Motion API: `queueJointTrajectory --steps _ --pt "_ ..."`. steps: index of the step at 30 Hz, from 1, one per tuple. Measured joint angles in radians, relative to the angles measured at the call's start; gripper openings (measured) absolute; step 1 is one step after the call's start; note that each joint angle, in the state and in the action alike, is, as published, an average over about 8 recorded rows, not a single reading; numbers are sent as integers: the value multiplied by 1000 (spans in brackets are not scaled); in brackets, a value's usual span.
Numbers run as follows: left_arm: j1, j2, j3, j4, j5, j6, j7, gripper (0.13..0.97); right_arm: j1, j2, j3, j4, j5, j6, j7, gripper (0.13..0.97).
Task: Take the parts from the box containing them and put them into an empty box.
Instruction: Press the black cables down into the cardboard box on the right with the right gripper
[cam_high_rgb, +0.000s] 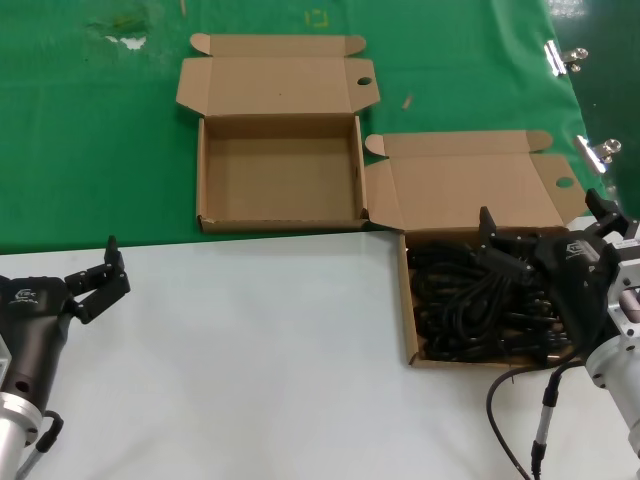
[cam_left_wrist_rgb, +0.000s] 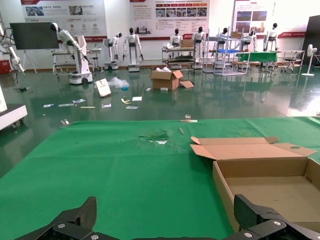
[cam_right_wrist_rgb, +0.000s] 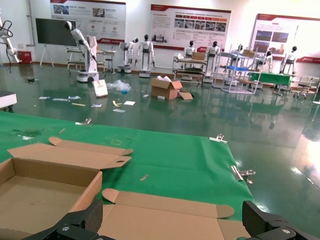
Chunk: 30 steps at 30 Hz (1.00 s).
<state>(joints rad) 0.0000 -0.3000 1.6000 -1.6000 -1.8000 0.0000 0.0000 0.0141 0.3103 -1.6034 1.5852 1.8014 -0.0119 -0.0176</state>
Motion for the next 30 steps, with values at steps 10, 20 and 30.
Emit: queueJointTrajectory --steps 10,20,30 --pt "0 0 0 0 0 0 0 966 0 0 0 0 0 0 0 966" --pt "0 0 0 0 0 0 0 964 0 0 0 0 0 0 0 966" --pt "0 0 0 0 0 0 0 952 0 0 0 0 0 0 0 966"
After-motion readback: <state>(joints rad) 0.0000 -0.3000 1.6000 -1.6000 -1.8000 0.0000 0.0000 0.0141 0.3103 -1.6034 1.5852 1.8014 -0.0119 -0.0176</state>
